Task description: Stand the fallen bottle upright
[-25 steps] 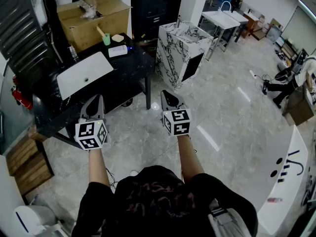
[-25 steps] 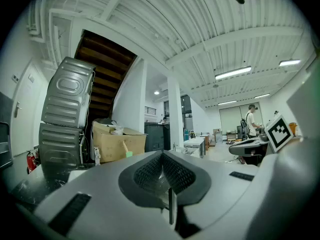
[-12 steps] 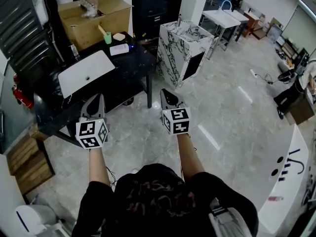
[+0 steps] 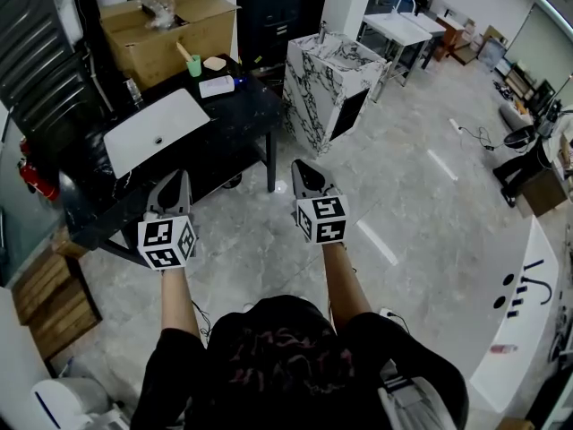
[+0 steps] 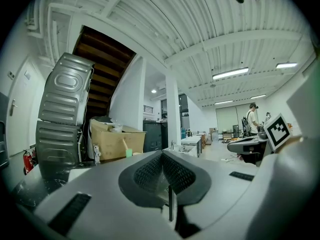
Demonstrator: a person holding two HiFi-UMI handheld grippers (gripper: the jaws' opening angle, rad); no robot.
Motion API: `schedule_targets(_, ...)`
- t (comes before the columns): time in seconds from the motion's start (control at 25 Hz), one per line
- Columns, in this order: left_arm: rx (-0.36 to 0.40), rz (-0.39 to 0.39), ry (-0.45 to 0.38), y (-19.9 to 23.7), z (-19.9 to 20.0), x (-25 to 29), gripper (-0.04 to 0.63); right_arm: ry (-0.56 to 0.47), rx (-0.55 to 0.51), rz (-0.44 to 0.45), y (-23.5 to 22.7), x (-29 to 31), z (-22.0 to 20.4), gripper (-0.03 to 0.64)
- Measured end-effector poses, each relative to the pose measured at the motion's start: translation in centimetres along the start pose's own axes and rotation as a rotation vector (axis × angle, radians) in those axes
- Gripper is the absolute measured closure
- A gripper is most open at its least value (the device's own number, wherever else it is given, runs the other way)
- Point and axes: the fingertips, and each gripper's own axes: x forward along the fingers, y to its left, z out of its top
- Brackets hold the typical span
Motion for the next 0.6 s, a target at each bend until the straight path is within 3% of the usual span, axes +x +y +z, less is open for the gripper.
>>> schedule_targets(0.32,-0.009,-0.036,0.019,1.4,-1.4,0.9,0.578,0.021,-0.024,-0.040,0.7,1.0,-0.5,0.606)
schedule_targets(0.6,-0.004,-0.052,0.023,2.9,-1.8,5.0,0.578,0.016,-0.013,-0.039,-0.1,5.3,-0.6,0.606)
